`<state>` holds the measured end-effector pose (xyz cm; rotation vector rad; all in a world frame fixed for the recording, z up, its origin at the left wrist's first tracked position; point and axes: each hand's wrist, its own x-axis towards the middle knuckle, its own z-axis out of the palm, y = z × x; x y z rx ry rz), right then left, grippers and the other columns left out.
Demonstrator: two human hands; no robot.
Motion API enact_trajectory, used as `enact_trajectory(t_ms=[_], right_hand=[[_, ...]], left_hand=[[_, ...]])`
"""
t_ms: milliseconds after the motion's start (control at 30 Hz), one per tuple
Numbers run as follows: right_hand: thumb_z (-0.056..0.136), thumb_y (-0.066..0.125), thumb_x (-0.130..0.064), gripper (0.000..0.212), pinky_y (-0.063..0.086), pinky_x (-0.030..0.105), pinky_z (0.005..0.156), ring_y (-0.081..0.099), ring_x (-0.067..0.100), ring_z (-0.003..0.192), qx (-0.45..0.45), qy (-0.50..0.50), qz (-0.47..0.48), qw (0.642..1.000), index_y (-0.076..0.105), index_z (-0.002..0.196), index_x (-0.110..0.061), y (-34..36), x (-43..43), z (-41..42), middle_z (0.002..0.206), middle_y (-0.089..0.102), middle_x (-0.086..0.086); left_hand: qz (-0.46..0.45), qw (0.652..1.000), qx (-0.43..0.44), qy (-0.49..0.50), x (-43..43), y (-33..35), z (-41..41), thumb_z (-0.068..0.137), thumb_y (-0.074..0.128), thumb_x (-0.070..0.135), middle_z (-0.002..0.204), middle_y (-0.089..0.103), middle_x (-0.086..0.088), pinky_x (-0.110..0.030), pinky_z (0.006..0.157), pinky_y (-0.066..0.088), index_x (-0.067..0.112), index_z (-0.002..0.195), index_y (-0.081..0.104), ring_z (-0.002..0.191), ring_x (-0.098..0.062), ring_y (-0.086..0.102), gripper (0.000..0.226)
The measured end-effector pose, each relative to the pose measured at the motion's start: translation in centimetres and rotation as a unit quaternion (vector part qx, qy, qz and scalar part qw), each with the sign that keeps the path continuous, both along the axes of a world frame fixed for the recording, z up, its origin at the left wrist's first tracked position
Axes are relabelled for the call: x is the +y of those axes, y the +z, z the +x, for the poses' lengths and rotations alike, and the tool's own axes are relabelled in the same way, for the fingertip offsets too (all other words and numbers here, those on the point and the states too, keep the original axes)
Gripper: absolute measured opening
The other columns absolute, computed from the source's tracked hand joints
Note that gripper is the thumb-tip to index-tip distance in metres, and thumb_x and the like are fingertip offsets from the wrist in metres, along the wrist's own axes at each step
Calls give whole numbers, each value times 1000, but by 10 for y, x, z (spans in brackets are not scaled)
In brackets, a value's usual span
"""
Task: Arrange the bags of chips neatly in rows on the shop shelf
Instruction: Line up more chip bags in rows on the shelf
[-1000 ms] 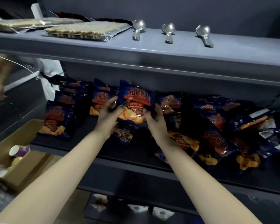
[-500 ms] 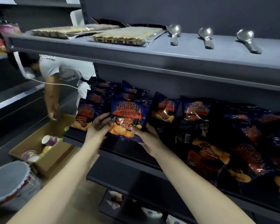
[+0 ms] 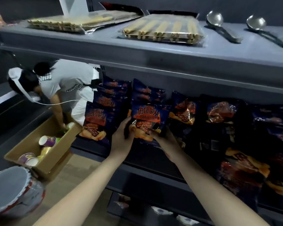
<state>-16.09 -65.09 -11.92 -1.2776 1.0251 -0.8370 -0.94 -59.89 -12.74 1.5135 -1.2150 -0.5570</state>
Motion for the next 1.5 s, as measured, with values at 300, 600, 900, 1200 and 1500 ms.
enact_trajectory(t_ms=[300,600,900,1200,1500], right_hand=[[95,49,-22,52,59,33,69,70,21,78,207,57,63,975,27,142,-23,10,-7,14,126,55,11],[88,61,-39,52,58,29,53,70,17,61,308,-7,7,951,40,132,-20,7,-6,24,109,63,7],[84,43,-68,77,53,38,67,64,33,96,598,-118,-173,774,27,143,-21,-16,9,45,113,60,15],[85,53,-57,60,45,33,59,67,32,86,546,-211,-207,784,42,132,-22,-27,33,56,106,66,8],[82,57,-21,45,38,25,62,65,28,91,504,-199,-203,815,46,126,-23,-32,35,50,107,67,2]], left_hand=[[2,999,-47,-10,-6,-22,6,88,52,1,147,35,1,-33,113,27,28,143,31,138,-13,29,65],[-8,992,-122,-39,-13,-29,15,85,59,7,152,26,-1,-38,112,25,28,143,30,137,-15,24,68],[25,977,-199,-74,-15,-34,17,84,63,19,158,-2,-2,-44,113,15,30,147,20,143,-30,4,77],[43,970,-221,-85,-16,-34,17,87,60,21,156,-12,-12,-45,115,7,23,149,9,143,-34,-2,81],[19,981,-176,-75,-16,-36,17,82,59,-1,155,8,-15,-46,114,15,23,149,11,142,-35,11,85]])
